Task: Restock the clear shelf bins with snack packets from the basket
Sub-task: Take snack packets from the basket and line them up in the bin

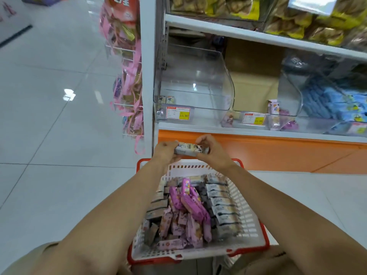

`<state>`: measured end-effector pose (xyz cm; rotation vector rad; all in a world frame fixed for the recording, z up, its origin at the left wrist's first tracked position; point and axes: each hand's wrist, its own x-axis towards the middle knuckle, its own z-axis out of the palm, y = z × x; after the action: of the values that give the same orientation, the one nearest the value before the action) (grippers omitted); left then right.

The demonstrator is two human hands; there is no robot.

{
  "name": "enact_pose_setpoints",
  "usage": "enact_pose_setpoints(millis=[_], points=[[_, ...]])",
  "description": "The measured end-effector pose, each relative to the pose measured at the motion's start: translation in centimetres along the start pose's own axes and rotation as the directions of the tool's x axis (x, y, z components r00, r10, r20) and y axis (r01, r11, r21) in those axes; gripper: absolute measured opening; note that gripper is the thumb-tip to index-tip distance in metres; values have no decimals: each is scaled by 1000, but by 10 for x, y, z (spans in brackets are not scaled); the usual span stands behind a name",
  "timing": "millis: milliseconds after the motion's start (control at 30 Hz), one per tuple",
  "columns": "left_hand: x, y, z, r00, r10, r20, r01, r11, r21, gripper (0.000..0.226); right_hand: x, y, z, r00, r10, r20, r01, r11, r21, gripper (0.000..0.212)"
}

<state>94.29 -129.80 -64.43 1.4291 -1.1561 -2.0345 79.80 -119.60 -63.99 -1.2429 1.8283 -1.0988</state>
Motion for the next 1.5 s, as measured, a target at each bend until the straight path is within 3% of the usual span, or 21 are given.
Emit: enact_pose_setpoints(millis=[100, 267, 433, 500, 567, 600, 633, 700, 767, 867, 1133, 1333, 1500], points=[[-9, 13, -5, 994, 101, -48, -98, 992, 76, 16, -3, -16, -2, 997, 6, 71, -6, 1000, 10, 23], [-24, 40, -8, 956, 292, -26, -283, 943, 177, 9, -3, -46, -5, 992, -119, 38, 123, 984, -129, 24], [-22, 65, -14, 852, 520, 54, -510, 803, 308, 19, 15, -75, -14, 967, -255, 0, 246, 935, -256, 37], [-18, 71, -22, 717, 692, 79, -630, 596, 498, 27, 26, -90, -22, 958, -279, -66, 254, 932, -258, 35], [-10, 73, -34, 499, 849, 173, -644, 230, 729, 35, 42, -103, -30, 958, -244, -151, 214, 958, -188, 31], [-5, 73, -40, 429, 864, 263, -611, 64, 789, 41, 51, -108, -33, 957, -216, -192, 187, 970, -158, 28], [1, 71, -44, 413, 839, 355, -567, -68, 821, 50, 63, -112, -36, 953, -191, -235, 158, 976, -153, 27], [16, 64, -51, 464, 762, 451, -484, -208, 850, 67, 87, -115, -40, 944, -151, -295, 100, 978, -181, 26], [29, 56, -55, 465, 747, 474, -455, -258, 852, 79, 113, -113, -41, 940, -102, -326, 29, 975, -222, 26], [43, 47, -59, 383, 772, 507, -458, -319, 830, 86, 150, -102, -33, 950, -37, -309, -57, 955, -291, 24], [74, 35, -63, 262, 815, 516, -469, -360, 806, 91, 193, -79, -7, 949, 168, -268, -280, 840, -464, 21], [83, 30, -60, 217, 833, 508, -452, -376, 809, 92, 205, -77, -3, 943, 279, -182, -332, 774, -540, 25], [85, 31, -62, 220, 830, 513, -458, -376, 805, 91, 207, -82, 1, 931, 337, -140, -361, 794, -489, 20]])
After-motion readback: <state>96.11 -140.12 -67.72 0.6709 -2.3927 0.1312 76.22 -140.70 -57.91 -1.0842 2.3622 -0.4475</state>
